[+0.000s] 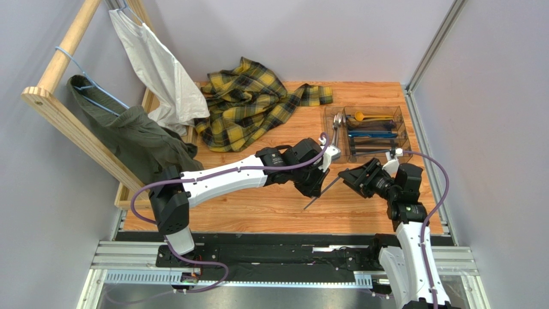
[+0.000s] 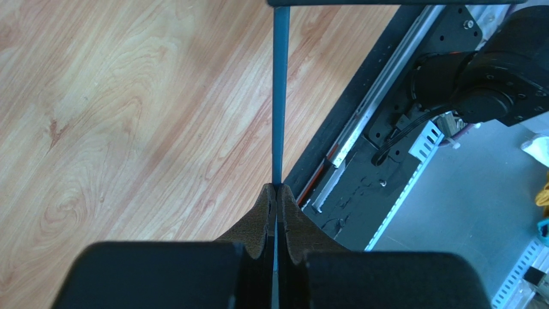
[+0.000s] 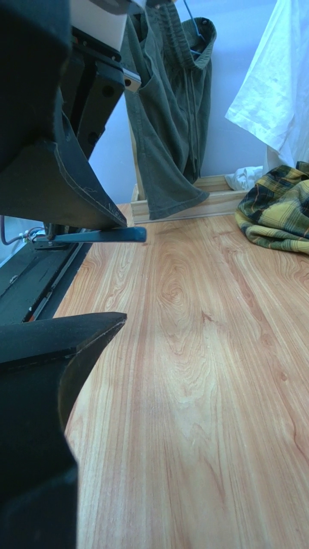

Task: Sort the eating utensils into containers
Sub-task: Pick up the chopstick from the center of the board.

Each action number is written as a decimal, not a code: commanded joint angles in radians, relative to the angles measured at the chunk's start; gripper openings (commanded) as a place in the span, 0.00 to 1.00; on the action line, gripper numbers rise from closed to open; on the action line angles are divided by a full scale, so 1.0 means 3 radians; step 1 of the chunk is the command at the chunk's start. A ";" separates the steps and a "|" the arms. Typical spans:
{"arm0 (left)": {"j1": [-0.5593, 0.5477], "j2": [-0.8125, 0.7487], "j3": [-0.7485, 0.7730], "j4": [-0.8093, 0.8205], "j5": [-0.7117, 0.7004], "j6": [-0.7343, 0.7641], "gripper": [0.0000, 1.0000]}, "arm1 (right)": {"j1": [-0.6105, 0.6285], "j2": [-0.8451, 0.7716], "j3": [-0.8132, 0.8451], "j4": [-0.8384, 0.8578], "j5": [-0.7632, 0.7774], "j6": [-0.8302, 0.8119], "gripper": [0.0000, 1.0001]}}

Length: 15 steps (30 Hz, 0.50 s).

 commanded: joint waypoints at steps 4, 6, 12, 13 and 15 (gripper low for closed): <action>-0.0079 -0.0007 0.0228 0.0015 0.0100 0.0096 0.00 | 0.0057 0.0036 -0.0043 0.0269 -0.0088 0.0107 0.52; -0.0104 0.0028 0.0249 0.0004 0.0105 0.0101 0.00 | 0.0063 0.0041 -0.0069 0.0305 -0.0113 0.0138 0.47; -0.0110 0.0085 0.0264 -0.0031 0.0064 0.0096 0.00 | 0.0078 0.0067 -0.0059 0.0356 -0.0174 0.0159 0.11; -0.0105 0.0100 0.0269 -0.0041 0.0054 0.0091 0.00 | 0.0078 0.0062 -0.0054 0.0326 -0.0164 0.0148 0.03; -0.0105 0.0105 0.0274 -0.0052 0.0028 0.0096 0.00 | 0.0078 0.0067 -0.0043 0.0316 -0.0154 0.0133 0.00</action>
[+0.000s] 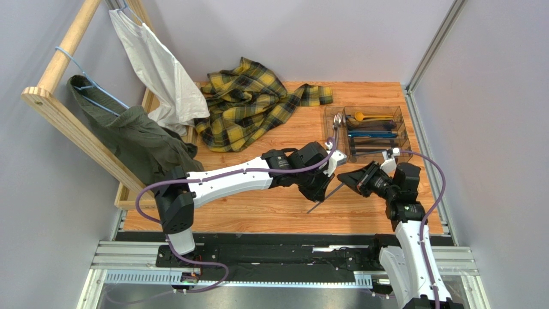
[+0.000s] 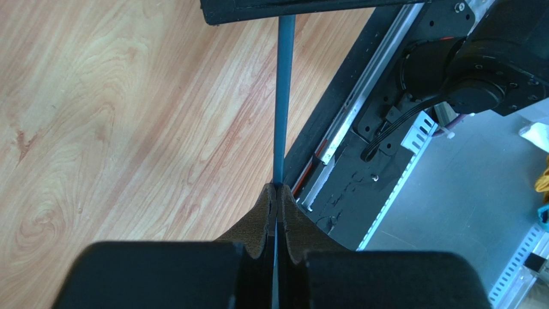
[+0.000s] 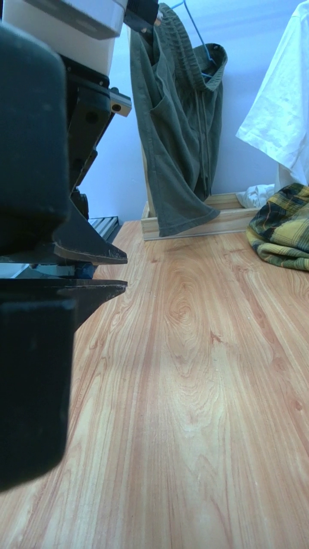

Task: Sort the eating utensils into containers
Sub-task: Pick up the chopstick from the center of the board, then place the chopstick in the storage box.

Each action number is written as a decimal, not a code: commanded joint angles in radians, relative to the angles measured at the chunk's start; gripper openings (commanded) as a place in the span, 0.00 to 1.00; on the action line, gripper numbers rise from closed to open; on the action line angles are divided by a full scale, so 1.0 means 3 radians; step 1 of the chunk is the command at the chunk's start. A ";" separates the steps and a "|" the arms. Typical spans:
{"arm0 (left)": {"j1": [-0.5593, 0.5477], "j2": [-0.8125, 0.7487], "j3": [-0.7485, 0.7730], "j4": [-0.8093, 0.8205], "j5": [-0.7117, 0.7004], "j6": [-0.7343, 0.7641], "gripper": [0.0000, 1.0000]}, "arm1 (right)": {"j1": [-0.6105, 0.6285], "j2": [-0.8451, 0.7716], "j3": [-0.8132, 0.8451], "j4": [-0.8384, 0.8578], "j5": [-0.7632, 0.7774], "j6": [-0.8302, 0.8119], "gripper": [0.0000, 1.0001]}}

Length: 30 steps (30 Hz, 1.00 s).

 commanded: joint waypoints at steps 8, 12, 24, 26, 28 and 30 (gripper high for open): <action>-0.0013 0.0019 0.0145 -0.0076 -0.0166 0.0106 0.07 | 0.0018 -0.0001 0.0047 -0.0038 0.0059 -0.0167 0.00; -0.0008 -0.0002 0.0124 -0.0097 -0.0247 0.0132 0.27 | 0.0018 0.0020 0.0057 -0.0064 0.0069 -0.0188 0.00; -0.0008 -0.0426 -0.0336 0.0251 -0.0467 0.0265 0.98 | 0.0018 0.0030 0.0062 -0.0095 0.0074 -0.0234 0.00; -0.0013 -0.0436 -0.0346 0.0251 -0.0493 0.0255 0.98 | 0.0018 0.0025 0.0057 -0.0100 0.0079 -0.0234 0.00; -0.0008 -0.0431 -0.0351 0.0241 -0.0513 0.0244 0.99 | 0.0018 0.0030 0.0057 -0.0105 0.0084 -0.0239 0.00; -0.0008 -0.0431 -0.0361 0.0231 -0.0544 0.0239 0.99 | 0.0018 0.0025 0.0062 -0.0120 0.0089 -0.0249 0.00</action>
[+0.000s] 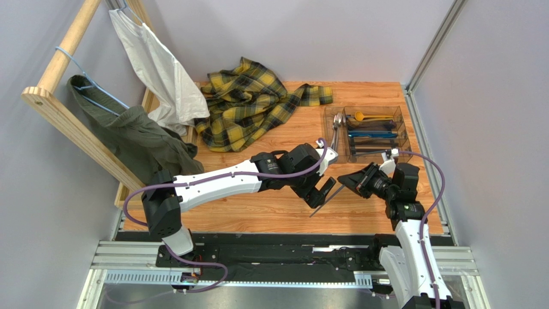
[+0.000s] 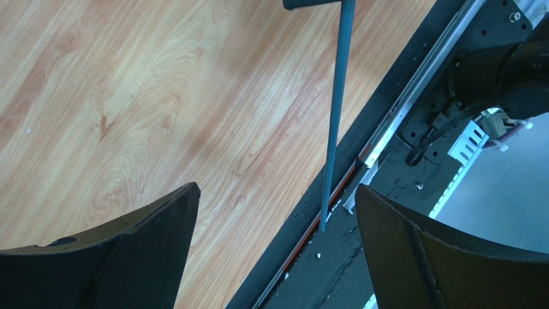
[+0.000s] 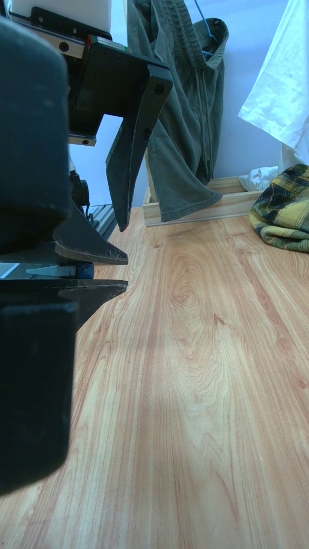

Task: Sort the eating utensils into containers
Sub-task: Place the chopstick in the storage box.

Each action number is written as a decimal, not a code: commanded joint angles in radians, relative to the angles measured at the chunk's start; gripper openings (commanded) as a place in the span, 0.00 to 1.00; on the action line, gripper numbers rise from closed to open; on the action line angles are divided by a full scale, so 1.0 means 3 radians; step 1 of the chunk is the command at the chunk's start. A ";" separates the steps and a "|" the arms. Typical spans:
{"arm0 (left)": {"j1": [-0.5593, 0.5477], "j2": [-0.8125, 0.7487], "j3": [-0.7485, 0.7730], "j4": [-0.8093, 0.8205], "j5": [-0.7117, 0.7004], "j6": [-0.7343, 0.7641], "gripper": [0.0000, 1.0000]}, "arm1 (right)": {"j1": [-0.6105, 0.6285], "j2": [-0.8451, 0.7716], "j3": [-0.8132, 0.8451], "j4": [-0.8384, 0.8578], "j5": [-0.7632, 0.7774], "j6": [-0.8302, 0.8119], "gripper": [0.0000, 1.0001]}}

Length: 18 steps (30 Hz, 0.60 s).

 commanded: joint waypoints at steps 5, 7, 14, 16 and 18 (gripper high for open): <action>0.0005 -0.0120 -0.0019 0.0037 -0.0183 0.0057 0.99 | 0.0007 0.0019 0.0068 0.0003 0.0054 -0.0078 0.00; 0.0046 -0.0120 -0.0040 0.0016 -0.0168 0.0047 0.99 | 0.0007 0.0075 0.0083 0.0003 0.0069 -0.0098 0.00; 0.0286 -0.0324 -0.0290 0.0052 -0.0025 0.0001 0.99 | 0.0007 0.0391 0.0323 0.0013 0.0202 -0.0205 0.00; 0.0378 -0.0385 -0.0387 0.0032 -0.0020 0.0022 0.99 | 0.0007 0.0488 0.0435 0.0034 0.0263 -0.0231 0.00; 0.0475 -0.0477 -0.0479 0.0001 -0.0015 0.0042 0.99 | 0.0007 0.0642 0.0522 0.0039 0.0314 -0.0257 0.00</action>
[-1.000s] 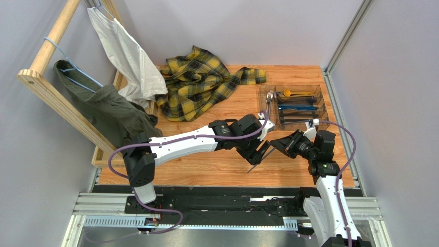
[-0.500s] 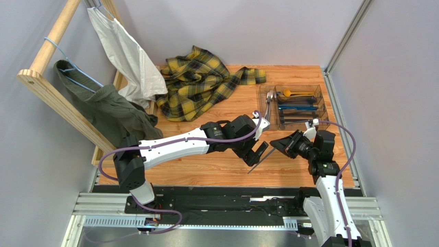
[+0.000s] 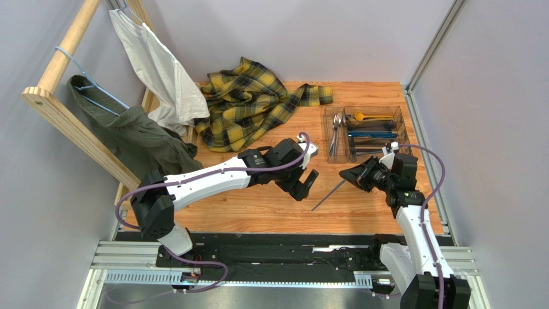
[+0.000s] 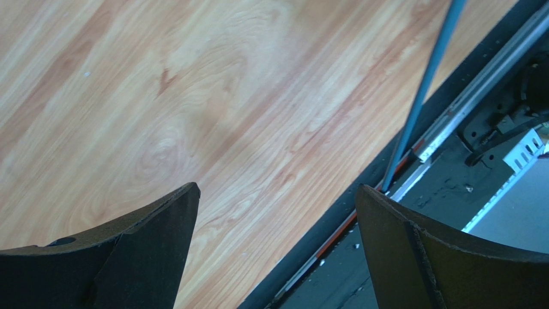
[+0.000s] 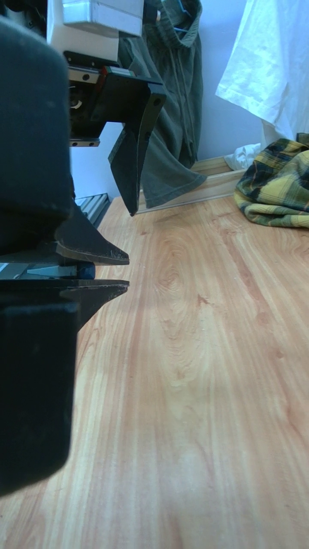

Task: Sort the eating utensils into containers
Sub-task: Place the chopstick in the storage box.

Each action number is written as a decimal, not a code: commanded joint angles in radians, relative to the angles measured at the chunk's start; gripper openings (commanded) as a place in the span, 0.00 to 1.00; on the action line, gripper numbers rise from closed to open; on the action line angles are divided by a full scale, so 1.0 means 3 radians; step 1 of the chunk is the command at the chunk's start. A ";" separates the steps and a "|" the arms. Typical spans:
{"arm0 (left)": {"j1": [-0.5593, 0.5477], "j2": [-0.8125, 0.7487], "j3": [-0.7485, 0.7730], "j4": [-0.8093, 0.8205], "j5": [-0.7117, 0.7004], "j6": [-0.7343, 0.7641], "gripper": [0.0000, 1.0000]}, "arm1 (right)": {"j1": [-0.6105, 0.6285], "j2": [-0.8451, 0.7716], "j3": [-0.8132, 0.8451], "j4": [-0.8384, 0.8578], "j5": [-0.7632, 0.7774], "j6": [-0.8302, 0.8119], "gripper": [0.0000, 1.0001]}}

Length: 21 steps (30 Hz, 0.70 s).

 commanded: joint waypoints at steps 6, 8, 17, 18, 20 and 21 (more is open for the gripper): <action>0.0417 -0.0601 -0.0319 -0.0097 0.0040 0.0128 0.99 | -0.0003 0.0630 0.0837 -0.0062 0.0406 -0.0274 0.00; 0.0493 -0.0718 -0.0350 -0.0159 0.0050 0.0153 0.99 | -0.0009 0.0748 0.1102 -0.0200 0.0559 -0.0335 0.00; 0.0647 -0.0969 -0.0432 -0.0338 -0.0052 0.0276 0.99 | -0.0371 0.1361 0.1763 -0.0308 0.0958 -0.0320 0.00; 0.0662 -0.0985 -0.0462 -0.0338 -0.0057 0.0271 0.99 | -0.0417 0.1413 0.1835 -0.0313 0.1004 -0.0315 0.00; 0.0673 -0.1015 -0.0493 -0.0323 -0.0057 0.0266 0.99 | -0.0570 0.1556 0.1891 -0.0303 0.1055 -0.0269 0.00; 0.0673 -0.1020 -0.0523 -0.0317 -0.0062 0.0261 0.99 | -0.0622 0.1602 0.1907 -0.0288 0.1081 -0.0259 0.00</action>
